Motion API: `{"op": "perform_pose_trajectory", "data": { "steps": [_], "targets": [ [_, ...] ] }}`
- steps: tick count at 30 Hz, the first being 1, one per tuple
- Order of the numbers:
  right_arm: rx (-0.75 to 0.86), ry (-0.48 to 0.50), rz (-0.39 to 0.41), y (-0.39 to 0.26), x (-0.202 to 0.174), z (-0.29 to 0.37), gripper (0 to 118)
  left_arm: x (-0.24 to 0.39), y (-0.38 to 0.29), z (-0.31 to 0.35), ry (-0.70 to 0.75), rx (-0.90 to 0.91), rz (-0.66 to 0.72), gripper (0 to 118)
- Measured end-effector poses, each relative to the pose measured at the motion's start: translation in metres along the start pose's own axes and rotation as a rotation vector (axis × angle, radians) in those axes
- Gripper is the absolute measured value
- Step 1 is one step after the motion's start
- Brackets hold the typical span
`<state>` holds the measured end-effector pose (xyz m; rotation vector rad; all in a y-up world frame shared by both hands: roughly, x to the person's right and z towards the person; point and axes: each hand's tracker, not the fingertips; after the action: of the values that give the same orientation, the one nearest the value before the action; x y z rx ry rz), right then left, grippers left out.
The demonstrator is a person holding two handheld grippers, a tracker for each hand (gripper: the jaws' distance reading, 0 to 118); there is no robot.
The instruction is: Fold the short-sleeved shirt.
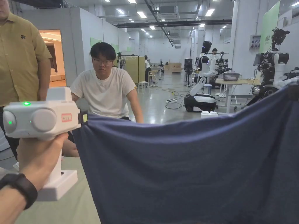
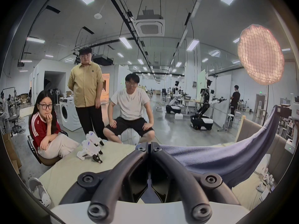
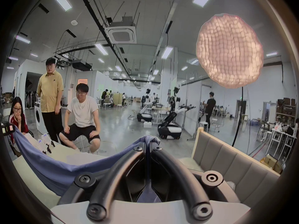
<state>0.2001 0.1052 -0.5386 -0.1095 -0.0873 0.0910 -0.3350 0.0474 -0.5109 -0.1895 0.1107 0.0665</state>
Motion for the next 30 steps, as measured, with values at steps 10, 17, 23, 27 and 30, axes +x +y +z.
{"op": "perform_pose_trajectory", "data": {
  "steps": [10,17,23,27,30],
  "targets": [
    [-0.203,0.110,-0.002,-0.134,0.005,0.001,0,-0.005,-0.128,0.009,-0.043,-0.188,0.005,0],
    [-0.255,0.169,-0.020,-0.219,0.039,0.107,0,-0.033,-0.205,0.104,-0.113,-0.202,0.004,0],
    [-0.358,0.178,-0.118,-0.318,0.053,0.234,0,-0.055,-0.292,0.208,-0.143,-0.271,0.081,0],
    [-0.472,0.157,-0.128,-0.374,0.057,0.301,0,-0.068,-0.341,0.252,-0.144,-0.351,0.083,0],
    [-0.552,0.148,-0.172,-0.409,0.064,0.336,0,-0.074,-0.373,0.277,-0.157,-0.460,0.089,0]
  ]
}}
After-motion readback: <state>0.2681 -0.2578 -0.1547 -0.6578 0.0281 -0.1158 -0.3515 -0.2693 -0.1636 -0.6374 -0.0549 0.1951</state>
